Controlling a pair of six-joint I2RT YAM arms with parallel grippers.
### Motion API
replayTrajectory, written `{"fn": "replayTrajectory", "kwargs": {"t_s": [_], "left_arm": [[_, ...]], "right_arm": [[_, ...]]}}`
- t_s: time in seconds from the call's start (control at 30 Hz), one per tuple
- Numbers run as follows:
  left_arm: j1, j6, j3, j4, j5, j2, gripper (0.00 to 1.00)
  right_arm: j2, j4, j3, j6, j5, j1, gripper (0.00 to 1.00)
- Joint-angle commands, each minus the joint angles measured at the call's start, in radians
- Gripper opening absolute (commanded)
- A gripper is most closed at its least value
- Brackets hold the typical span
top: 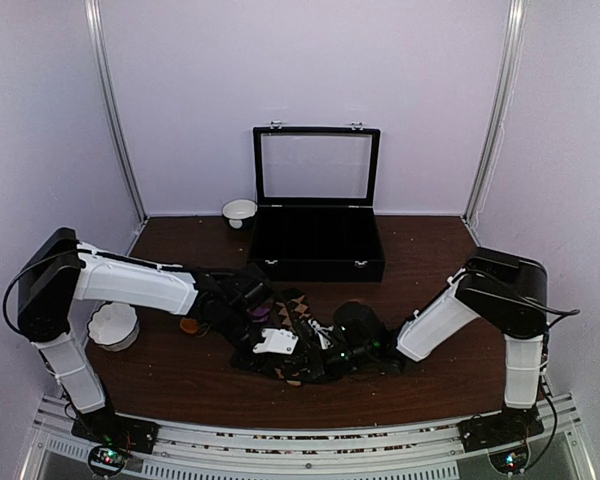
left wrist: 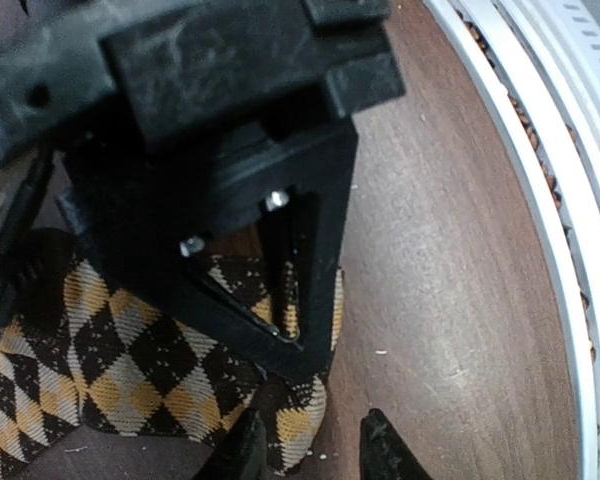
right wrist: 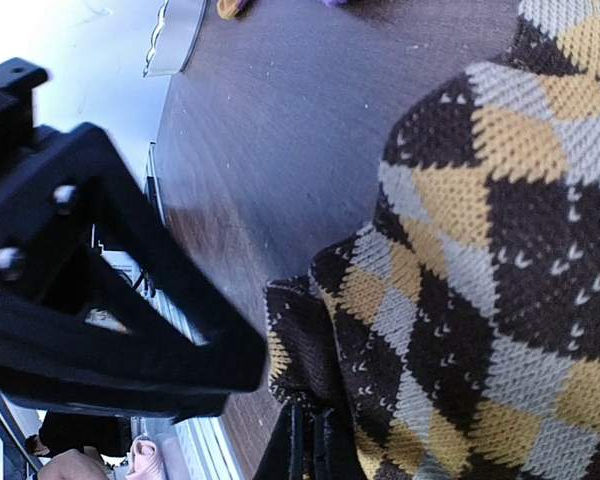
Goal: Roll the socks
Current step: Roll the sock at the center of the board.
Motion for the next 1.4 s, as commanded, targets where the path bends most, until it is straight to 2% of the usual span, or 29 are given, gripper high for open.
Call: {"fn": "replayTrajectory", "kwargs": {"t_s": [0.0,0.47,0.53,0.67,0.77,0.97,1.03,1.13,1.37], "left_arm": [[-0.005,0.011,0.01,0.037,-0.01,0.052,0.34],[-0.007,-0.024,0.016,0.041,0.024,0.078,0.17],[-0.008,-0.025,0.027,0.028,0.028,0.089,0.18],[-0.008,-0.029,0.041,0.007,0.034,0.102,0.27],[-0.01,-0.035,0.042,0.007,0.03,0.107,0.28],[-0.008,-0.057,0.051,0.006,0.012,0.137,0.06],[-0.004,-0.064,0.06,0.0,0.0,0.154,0.0],[0.03,-0.073,0.095,-0.041,0.026,0.189,0.0],[0.099,-0.082,0.179,-0.179,0.137,0.271,0.0]], "right_arm": [[0.019,-0.202,-0.06,-0.014,0.028,-0.004,0.0],[0.004,-0.165,-0.074,0.011,0.033,-0.001,0.0],[0.002,-0.157,-0.069,0.015,0.035,-0.001,0.0],[0.009,-0.158,-0.059,0.018,0.035,0.002,0.0],[0.013,-0.146,-0.058,0.024,0.035,0.005,0.0],[0.001,-0.108,-0.076,0.026,0.044,0.008,0.0],[-0.025,-0.094,-0.097,0.002,0.072,0.008,0.05],[-0.076,-0.079,-0.135,-0.039,0.126,0.011,0.19],[-0.237,-0.065,-0.23,-0.181,0.322,0.046,0.29]]}}
